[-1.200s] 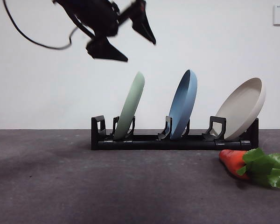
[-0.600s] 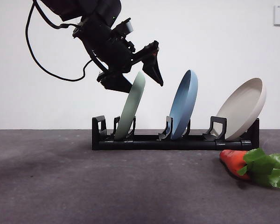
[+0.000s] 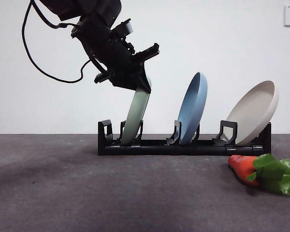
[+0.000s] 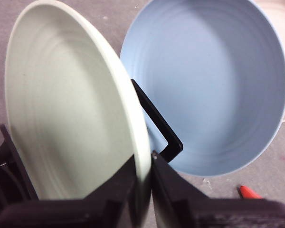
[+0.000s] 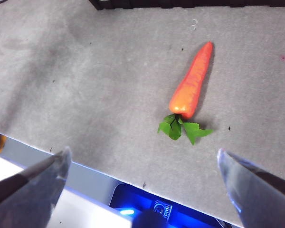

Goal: Take the green plate from the plate rack,put the plate on the table,take the carrot from the table,put the carrot in the plate

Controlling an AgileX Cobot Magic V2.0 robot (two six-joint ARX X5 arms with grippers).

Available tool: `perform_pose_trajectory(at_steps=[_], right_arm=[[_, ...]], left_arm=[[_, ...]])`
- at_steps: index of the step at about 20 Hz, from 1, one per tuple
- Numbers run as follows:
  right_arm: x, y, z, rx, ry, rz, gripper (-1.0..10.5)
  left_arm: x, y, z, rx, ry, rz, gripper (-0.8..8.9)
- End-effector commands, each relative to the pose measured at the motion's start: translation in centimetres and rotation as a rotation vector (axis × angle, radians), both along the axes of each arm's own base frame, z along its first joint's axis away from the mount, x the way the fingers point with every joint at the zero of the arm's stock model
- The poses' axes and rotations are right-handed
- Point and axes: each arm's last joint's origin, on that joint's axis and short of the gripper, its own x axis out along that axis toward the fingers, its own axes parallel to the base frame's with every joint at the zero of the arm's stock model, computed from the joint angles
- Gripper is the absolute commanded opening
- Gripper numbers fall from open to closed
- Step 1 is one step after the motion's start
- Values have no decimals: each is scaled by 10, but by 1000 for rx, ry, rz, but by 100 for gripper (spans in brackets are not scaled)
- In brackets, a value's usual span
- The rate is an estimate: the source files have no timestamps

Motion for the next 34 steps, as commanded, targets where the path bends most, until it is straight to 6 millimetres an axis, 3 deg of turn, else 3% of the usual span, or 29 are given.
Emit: perform_pose_trajectory(at_steps=[1,7,14,17,20,23,26,29,32,34], right_arm=[[0,0,1,4,0,-1,597],[0,0,1,4,0,-1,597],[0,0,1,3,-1,-1,597],[0,0,1,3,-1,-1,597],[0,0,1,2,-2,-2,597],[0,0,1,-1,-2,-5,596],[1,0,0,-2,1,-5,596],[3,0,0,-4,-1,-7,596],[5,0,0,-5,3,-8,596],[6,0,-1,-5,8,-7,595]], left_arm=[[-2,-5,2,-17,4,-37,-8],[4,-5,33,-78,-18,-52,-8],[-3,0,94,-58,-56,-67,-8],[-28,10,128,16,-108,-99,-8],[-72,24,156,152,-132,-162,-8],[-119,24,173,351,-165,-208,-8],[-154,5,172,493,-151,-235,-7],[-176,-21,151,649,-108,-305,-6],[-193,-47,113,760,-127,-320,-6],[-199,-56,76,820,-104,-347,-6]])
